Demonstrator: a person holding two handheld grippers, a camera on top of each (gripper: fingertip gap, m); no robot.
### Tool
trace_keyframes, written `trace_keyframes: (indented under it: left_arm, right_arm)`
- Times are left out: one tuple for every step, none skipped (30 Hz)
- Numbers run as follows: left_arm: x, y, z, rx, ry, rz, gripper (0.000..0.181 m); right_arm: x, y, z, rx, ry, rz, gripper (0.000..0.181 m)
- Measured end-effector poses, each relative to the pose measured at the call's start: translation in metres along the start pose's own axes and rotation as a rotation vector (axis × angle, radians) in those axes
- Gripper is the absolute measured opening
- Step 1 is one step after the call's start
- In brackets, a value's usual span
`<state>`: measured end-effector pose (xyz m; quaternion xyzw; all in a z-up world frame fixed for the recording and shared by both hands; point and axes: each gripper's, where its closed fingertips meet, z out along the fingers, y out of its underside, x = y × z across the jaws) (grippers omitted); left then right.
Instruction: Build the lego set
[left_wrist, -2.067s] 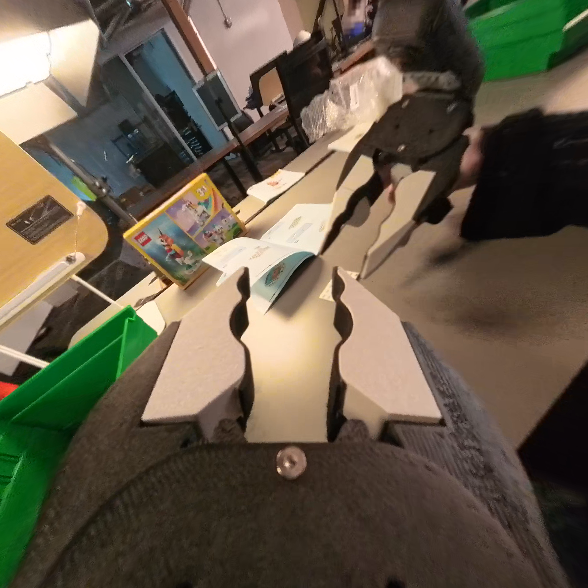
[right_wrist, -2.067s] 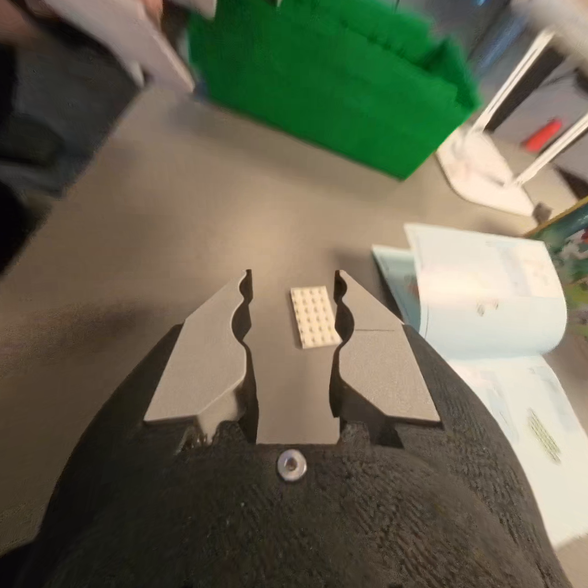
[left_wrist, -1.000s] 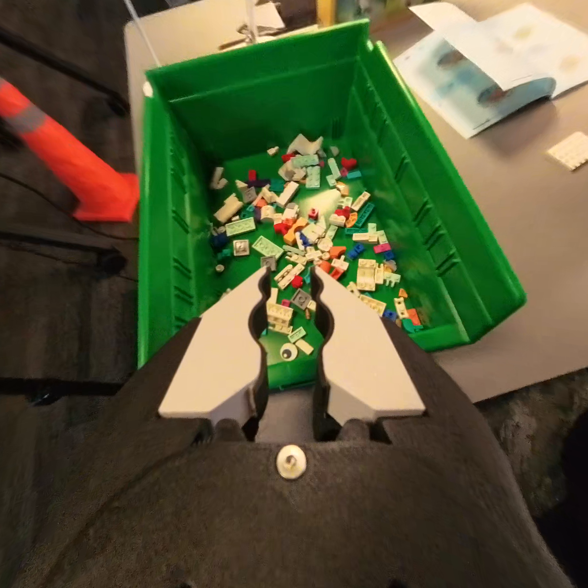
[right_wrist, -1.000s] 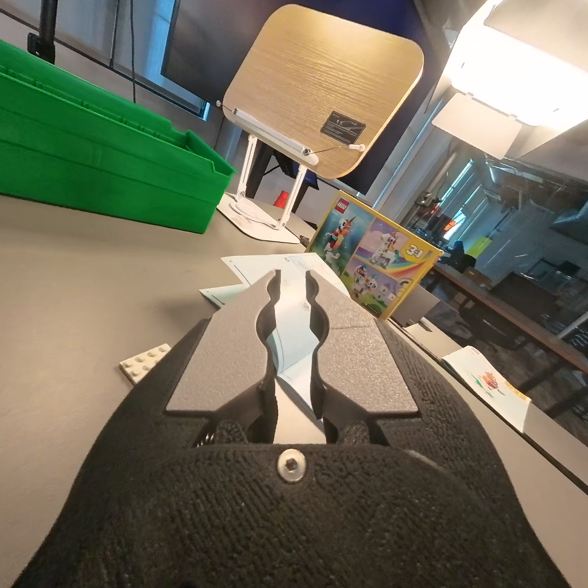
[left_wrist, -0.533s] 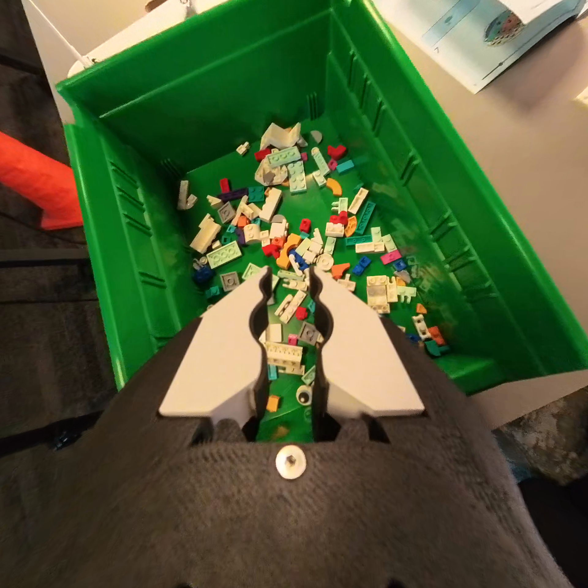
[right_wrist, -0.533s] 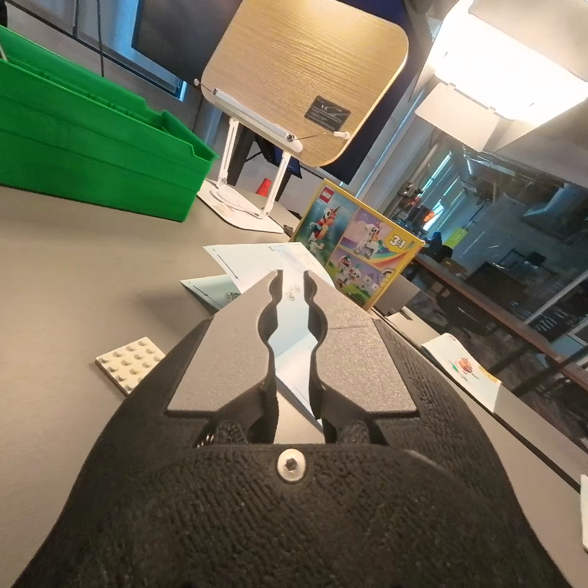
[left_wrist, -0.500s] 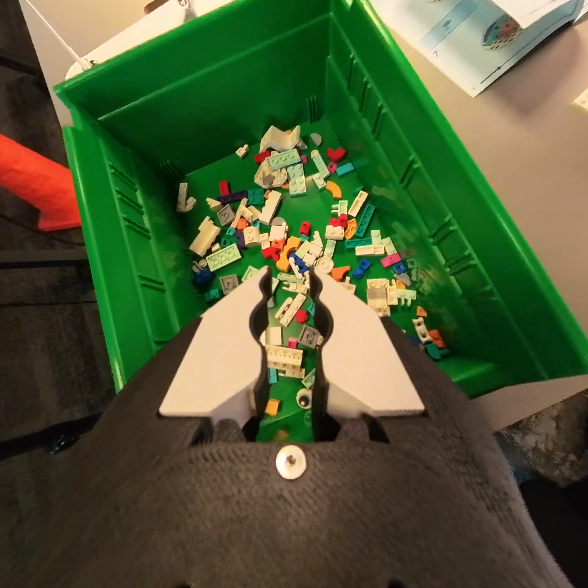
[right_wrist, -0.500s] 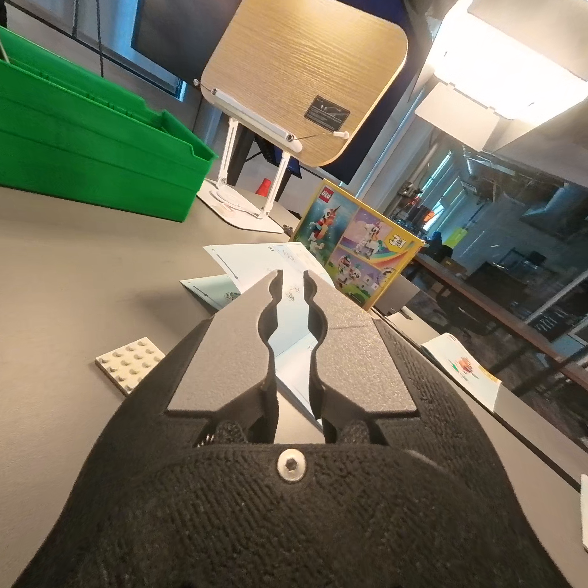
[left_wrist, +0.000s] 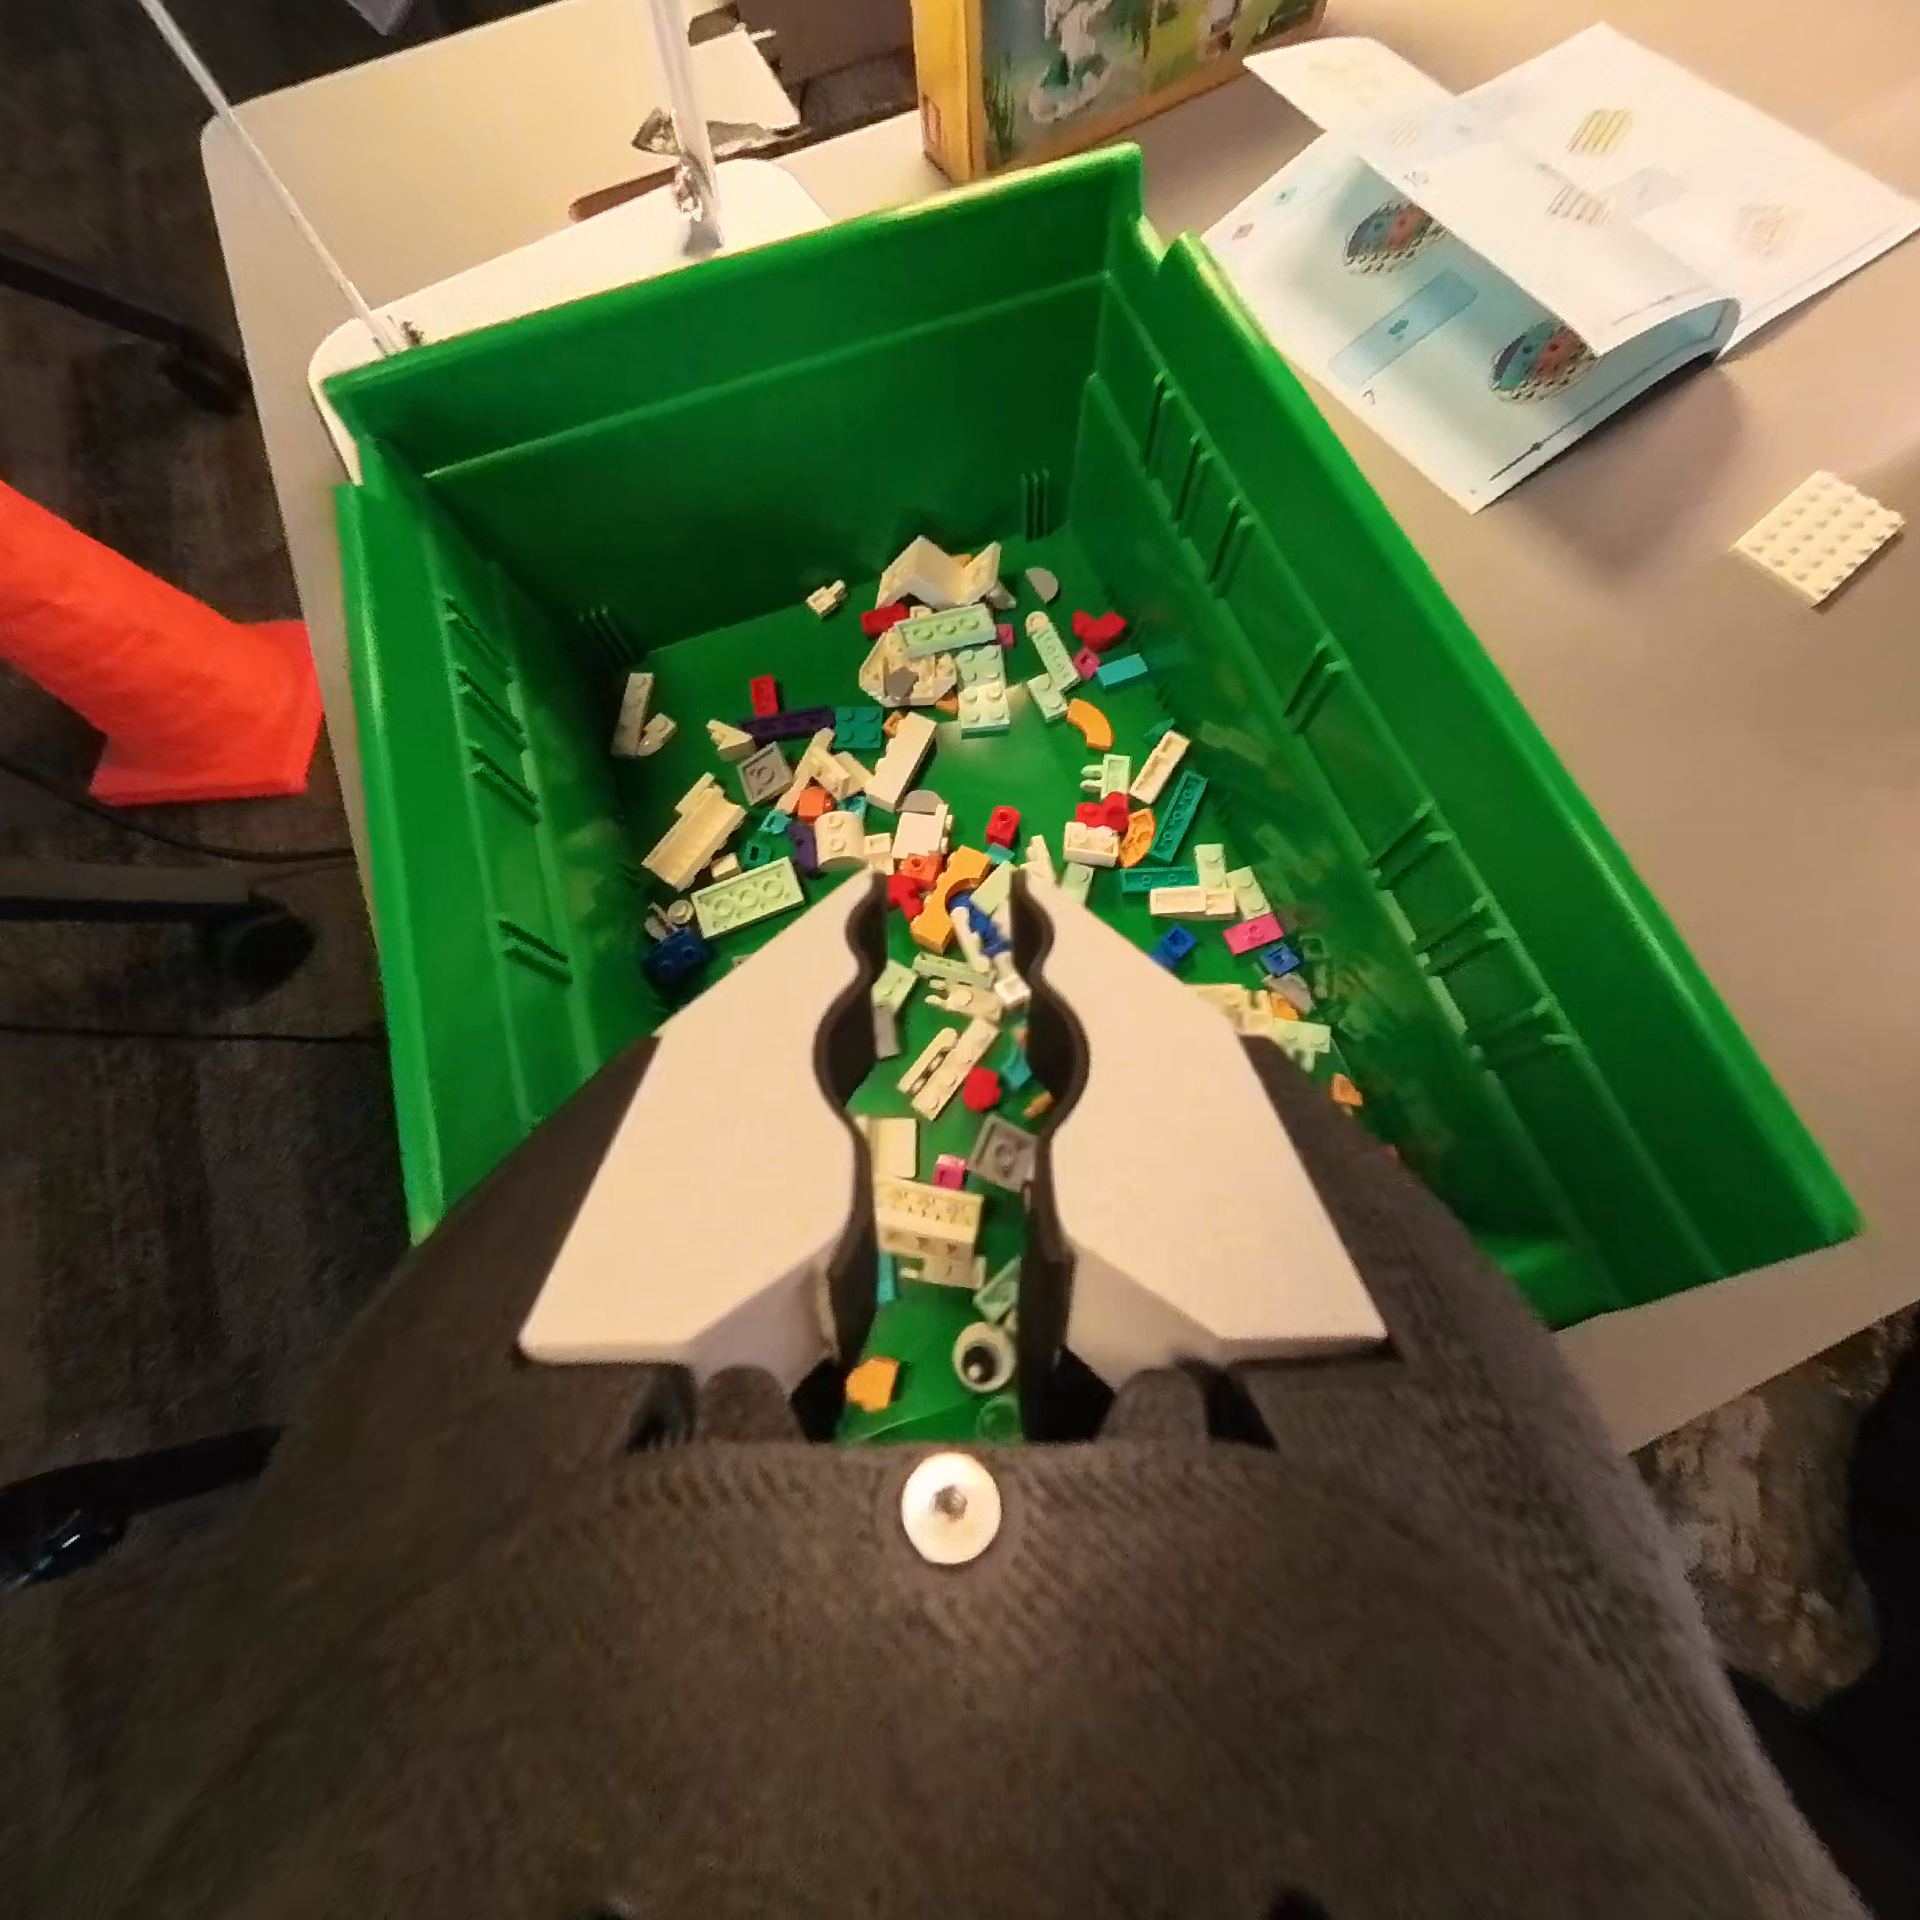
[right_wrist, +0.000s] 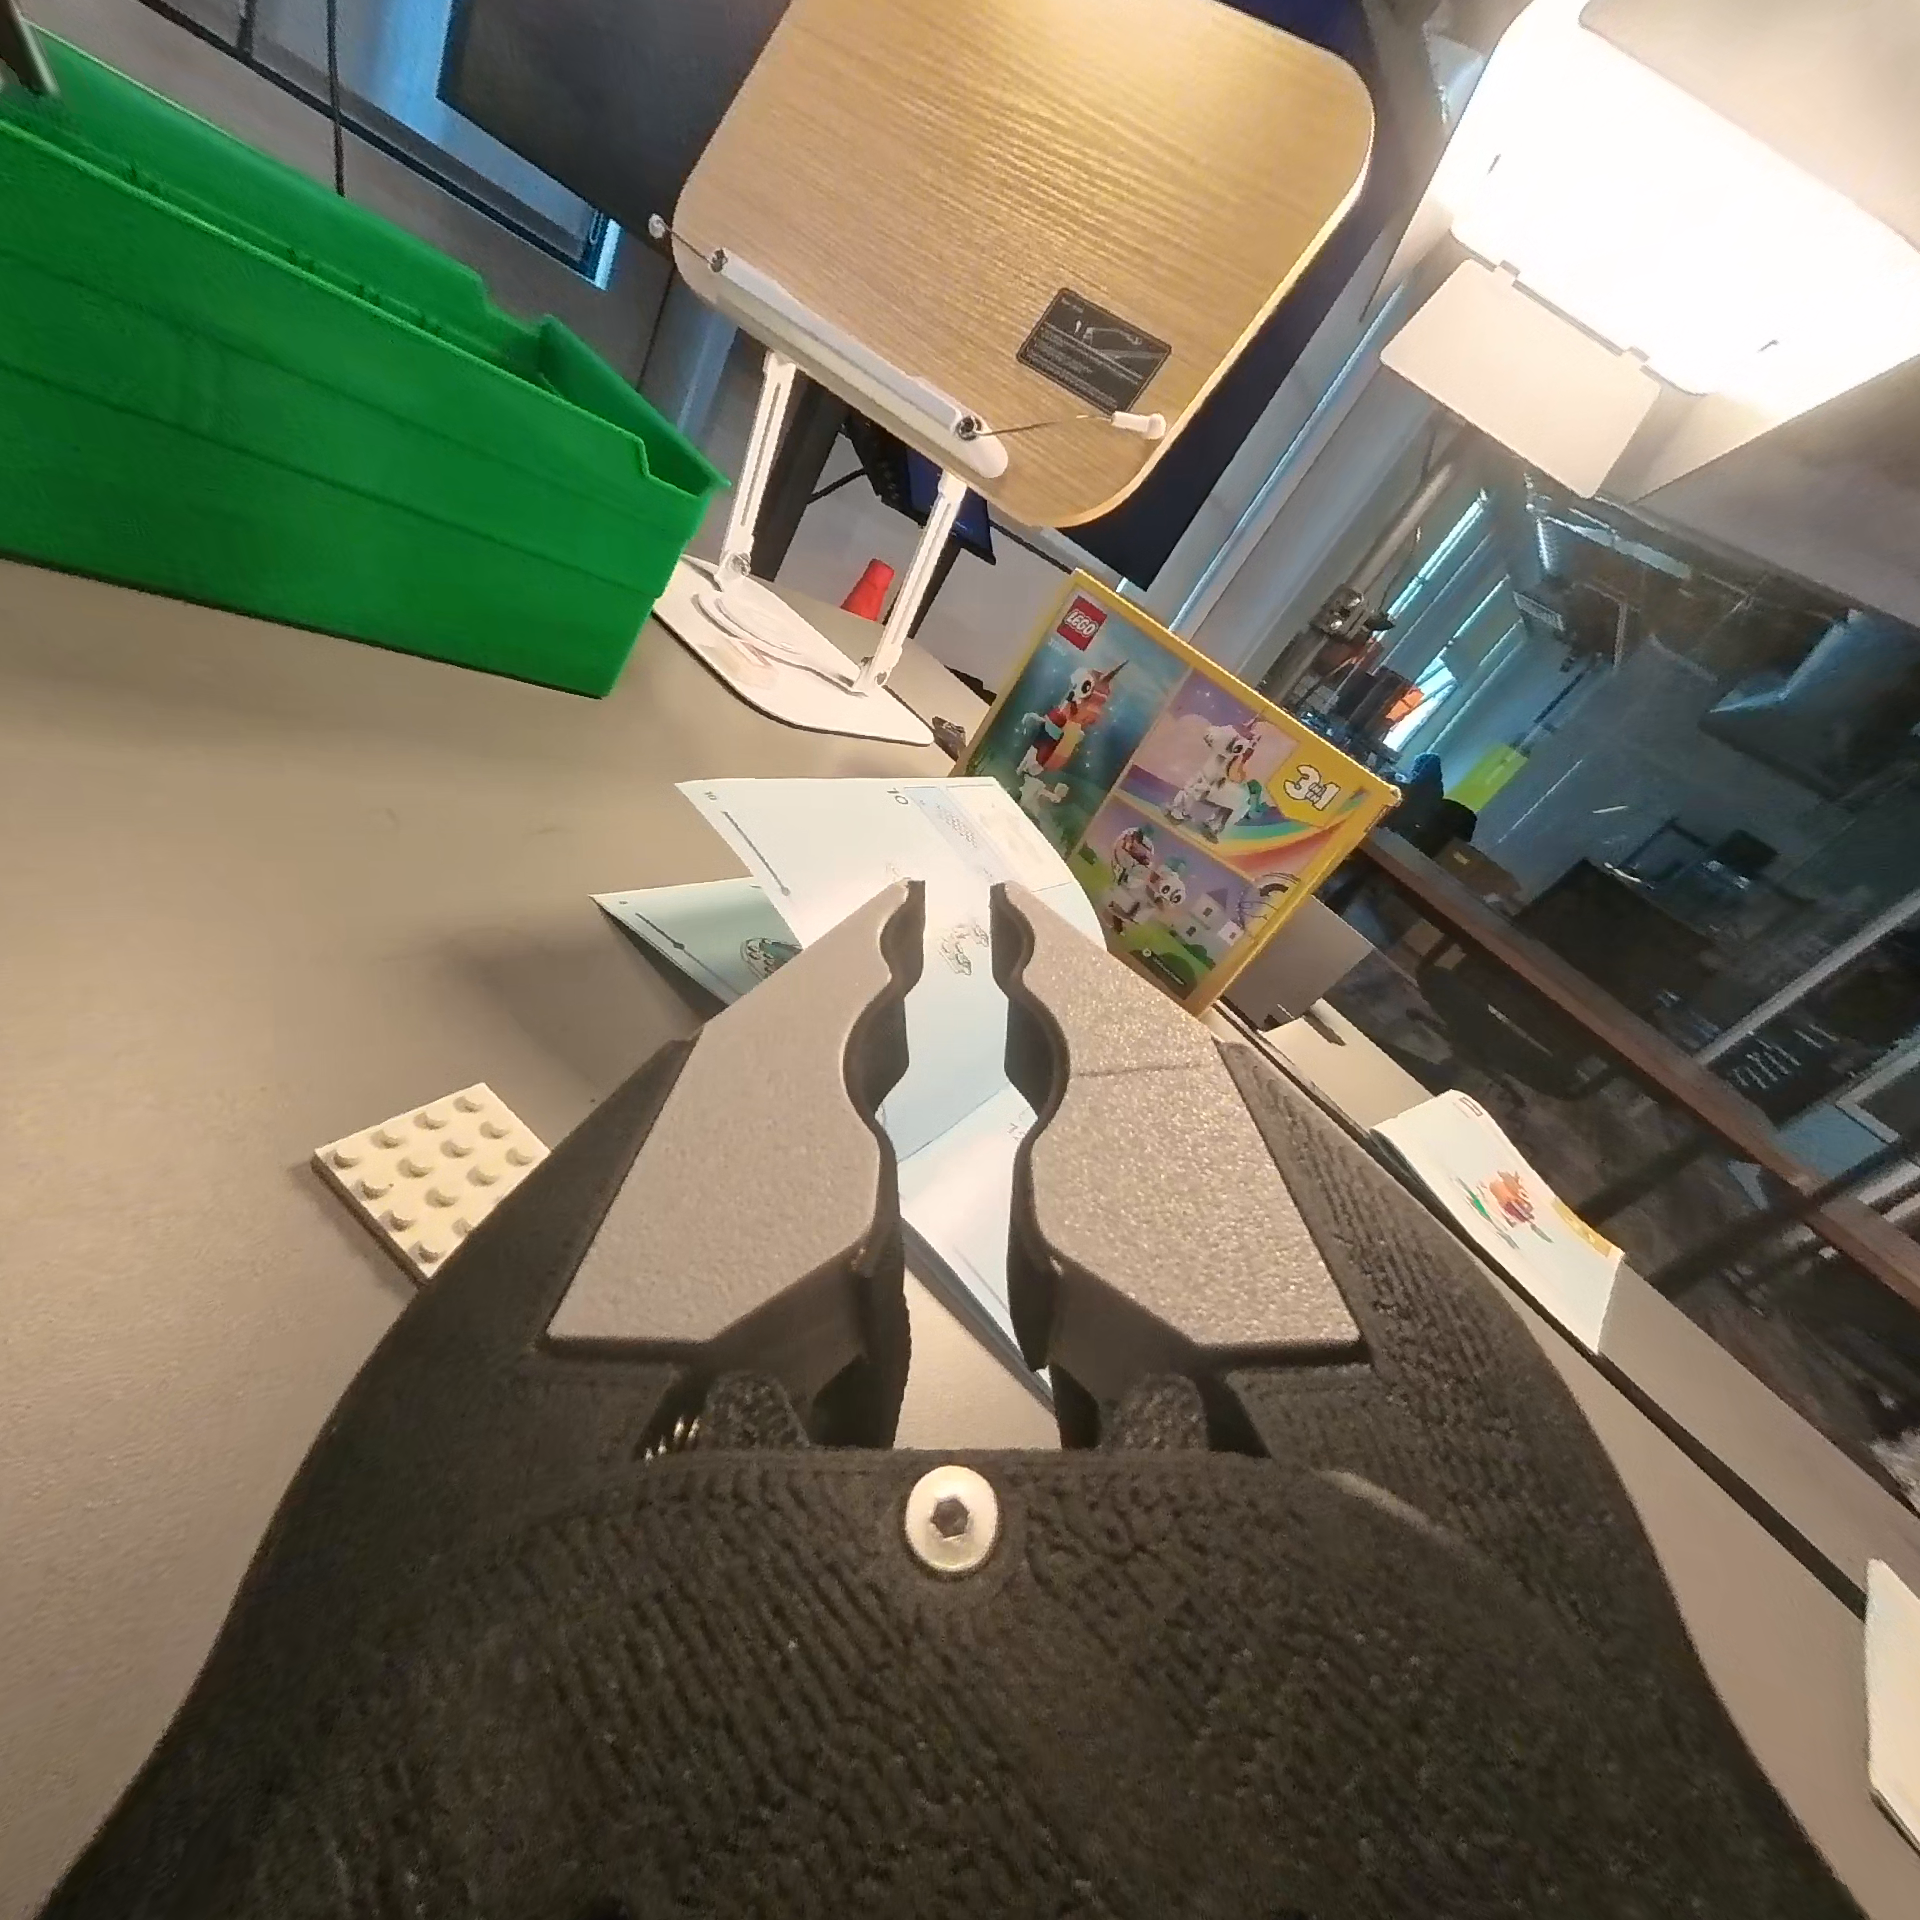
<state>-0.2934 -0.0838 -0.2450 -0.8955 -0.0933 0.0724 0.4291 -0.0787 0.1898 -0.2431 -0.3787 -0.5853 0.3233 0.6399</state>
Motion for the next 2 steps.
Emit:
trace_keyframes:
  left_arm:
    - [0.0048,-0.0023,0.002,0.007,0.025,-0.008,0.022]
    - [0.0105,-0.0036,0.0057,0.0,0.054,-0.012,0.022]
  right_arm:
    - [-0.0006,-0.0003,0.0002,0.0,-0.003,-0.002,0.011]
    - [-0.0012,-0.0003,0.0003,0.001,-0.005,-0.005,0.011]
